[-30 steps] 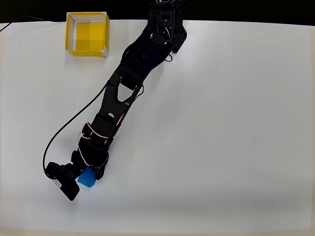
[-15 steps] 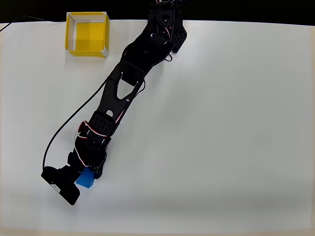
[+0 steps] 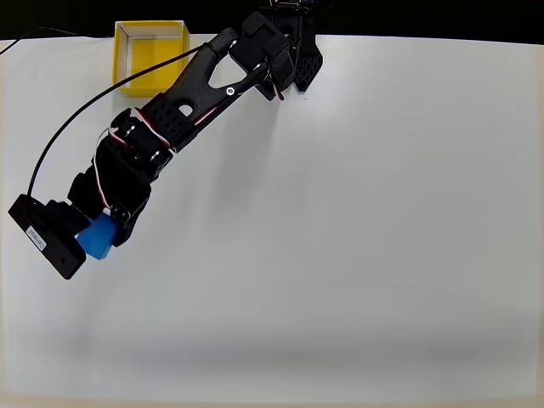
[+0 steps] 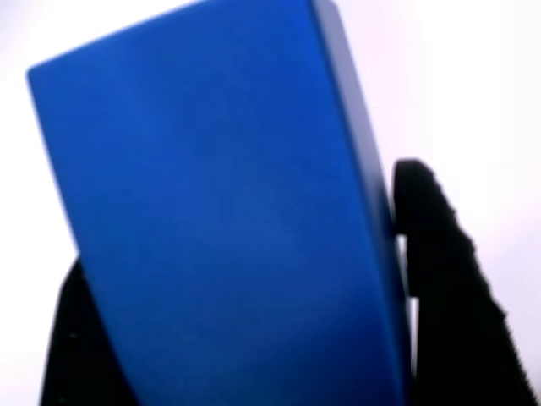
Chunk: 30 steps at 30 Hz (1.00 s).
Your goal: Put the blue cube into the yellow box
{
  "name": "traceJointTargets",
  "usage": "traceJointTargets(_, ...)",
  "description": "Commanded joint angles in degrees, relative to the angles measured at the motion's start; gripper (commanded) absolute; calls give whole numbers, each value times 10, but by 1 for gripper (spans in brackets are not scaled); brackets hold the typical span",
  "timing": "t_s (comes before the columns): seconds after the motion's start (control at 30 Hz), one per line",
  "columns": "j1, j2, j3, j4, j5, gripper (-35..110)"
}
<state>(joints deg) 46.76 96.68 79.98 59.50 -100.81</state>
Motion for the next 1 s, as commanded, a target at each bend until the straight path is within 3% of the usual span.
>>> traceJointTargets(0.0,110,159,22,56,-23,18)
traceJointTargets(0.43,398,122,100,103,-68,18)
traceJointTargets(0.7,471,120,160,78,-79,18)
traceJointTargets(0.97,480,172,279,33,-64,18)
